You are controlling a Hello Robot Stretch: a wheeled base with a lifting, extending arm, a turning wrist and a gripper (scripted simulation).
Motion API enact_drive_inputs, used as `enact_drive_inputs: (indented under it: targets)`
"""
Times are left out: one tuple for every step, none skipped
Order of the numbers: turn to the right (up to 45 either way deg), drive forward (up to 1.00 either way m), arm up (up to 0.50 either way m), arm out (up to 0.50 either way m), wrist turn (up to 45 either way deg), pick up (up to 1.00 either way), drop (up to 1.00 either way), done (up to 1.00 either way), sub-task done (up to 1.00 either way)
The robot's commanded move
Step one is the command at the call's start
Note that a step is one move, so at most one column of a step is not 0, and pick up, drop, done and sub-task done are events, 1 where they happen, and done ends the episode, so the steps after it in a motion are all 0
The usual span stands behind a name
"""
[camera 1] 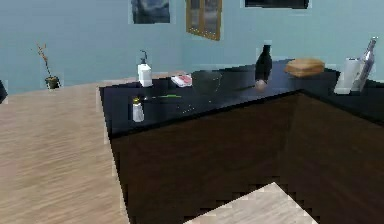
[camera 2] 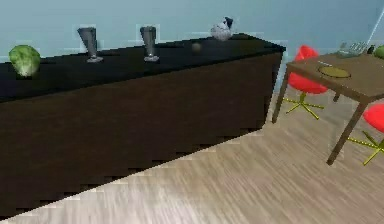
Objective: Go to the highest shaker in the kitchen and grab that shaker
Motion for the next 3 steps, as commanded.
enact_drive_inputs:
  targets:
    - [-45.0,0.0,0.0,0.0,0.0,0.0,0.0,0.0,0.0]
    - [-45.0,0.0,0.0,0.0,0.0,0.0,0.0,0.0,0.0]
    - [-15.0,0.0,0.0,0.0,0.0,0.0,0.0,0.0,0.0]
